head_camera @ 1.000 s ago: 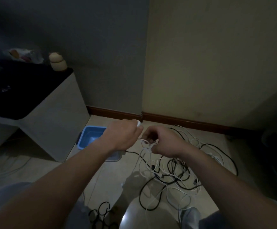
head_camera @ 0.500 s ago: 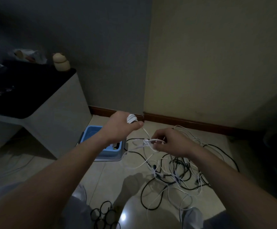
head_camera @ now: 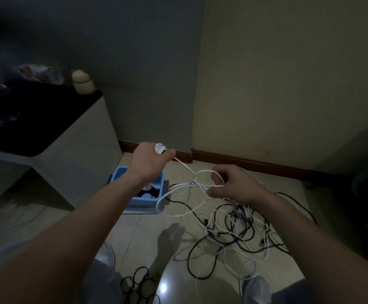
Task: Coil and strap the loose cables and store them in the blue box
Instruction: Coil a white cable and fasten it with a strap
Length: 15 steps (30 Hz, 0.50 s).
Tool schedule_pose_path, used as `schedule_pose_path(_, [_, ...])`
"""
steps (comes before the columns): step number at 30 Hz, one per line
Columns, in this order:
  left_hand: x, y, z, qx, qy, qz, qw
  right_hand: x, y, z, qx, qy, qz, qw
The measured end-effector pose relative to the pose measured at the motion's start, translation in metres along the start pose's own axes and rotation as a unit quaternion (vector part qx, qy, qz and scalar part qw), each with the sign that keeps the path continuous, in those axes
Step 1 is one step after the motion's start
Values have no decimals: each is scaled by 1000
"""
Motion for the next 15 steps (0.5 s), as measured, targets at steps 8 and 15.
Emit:
schedule_pose_path(8, [-1, 3, 5, -31, 17, -8, 999, -1, 2, -1, -157, -54, -40, 985])
schedule_pose_path(15, [3, 3, 4, -44, 23, -1, 999, -2, 10, -9, -81, -103, -137, 982])
Point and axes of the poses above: each hand's wrist, its own x-axis away from the middle knuckle, its own y-axis out of the back of the hand, z = x × y, the point moved 4 cm from there along -x, towards the middle knuckle, and after that the axes turned 5 degrees about x, right-handed, at the moved point
